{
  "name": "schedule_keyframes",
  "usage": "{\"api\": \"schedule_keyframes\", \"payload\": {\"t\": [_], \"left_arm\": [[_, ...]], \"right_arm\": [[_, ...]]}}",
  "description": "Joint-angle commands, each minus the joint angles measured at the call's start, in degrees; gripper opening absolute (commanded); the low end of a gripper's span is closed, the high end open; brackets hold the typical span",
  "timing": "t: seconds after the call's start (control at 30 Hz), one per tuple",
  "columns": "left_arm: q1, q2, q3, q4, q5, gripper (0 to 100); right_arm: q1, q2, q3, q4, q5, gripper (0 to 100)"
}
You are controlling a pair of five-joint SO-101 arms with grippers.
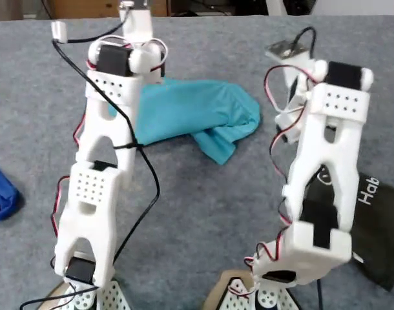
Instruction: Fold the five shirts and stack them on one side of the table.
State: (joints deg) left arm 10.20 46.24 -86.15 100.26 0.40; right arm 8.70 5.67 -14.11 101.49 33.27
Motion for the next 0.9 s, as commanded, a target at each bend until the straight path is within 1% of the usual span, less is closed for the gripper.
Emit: {"api": "schedule_keyframes", "payload": {"t": [0.0, 0.13, 0.23, 0.3, 0.4, 0.47, 0.6, 0.67, 0.77, 0.87], "left_arm": [[-0.3, -13.1, 16.2, 0.9, -0.6, 2], [-1.8, -26.5, 39.1, 0.4, -0.7, 2], [-5.6, -34.2, 52.6, -1.8, -0.8, 2], [-9.6, -38.6, 61.2, -5.8, -0.8, 2], [-15.0, -44.5, 72.8, -12.2, -0.8, 2], [-17.5, -48.4, 80.0, -16.0, -1.3, 2], [-20.7, -55.4, 93.4, -23.6, -4.7, 2], [-22.6, -58.7, 99.4, -28.0, -4.8, 2], [-25.5, -62.5, 108.6, -35.0, -4.8, 2], [-28.1, -64.8, 117.1, -42.3, -4.7, 2]], "right_arm": [[-1.3, -6.7, 4.7, -1.3, 2.4, 1.2], [-1.4, -9.9, 9.0, -2.4, 8.4, 1.2], [-1.5, -11.0, 12.1, -2.3, 13.5, 1.2], [-2.1, -11.2, 13.6, -2.3, 15.0, 1.2], [-4.6, -10.5, 16.3, -3.4, 15.3, 1.6], [-7.4, -10.0, 18.4, -5.7, 15.2, 5.0], [-15.1, -8.9, 21.8, -9.3, 14.8, 21.1], [-19.1, -8.0, 23.0, -10.0, 14.8, 26.4], [-24.0, -5.9, 23.4, -12.4, 11.5, 26.0], [-26.5, -2.9, 23.3, -15.0, 10.1, 23.1]]}}
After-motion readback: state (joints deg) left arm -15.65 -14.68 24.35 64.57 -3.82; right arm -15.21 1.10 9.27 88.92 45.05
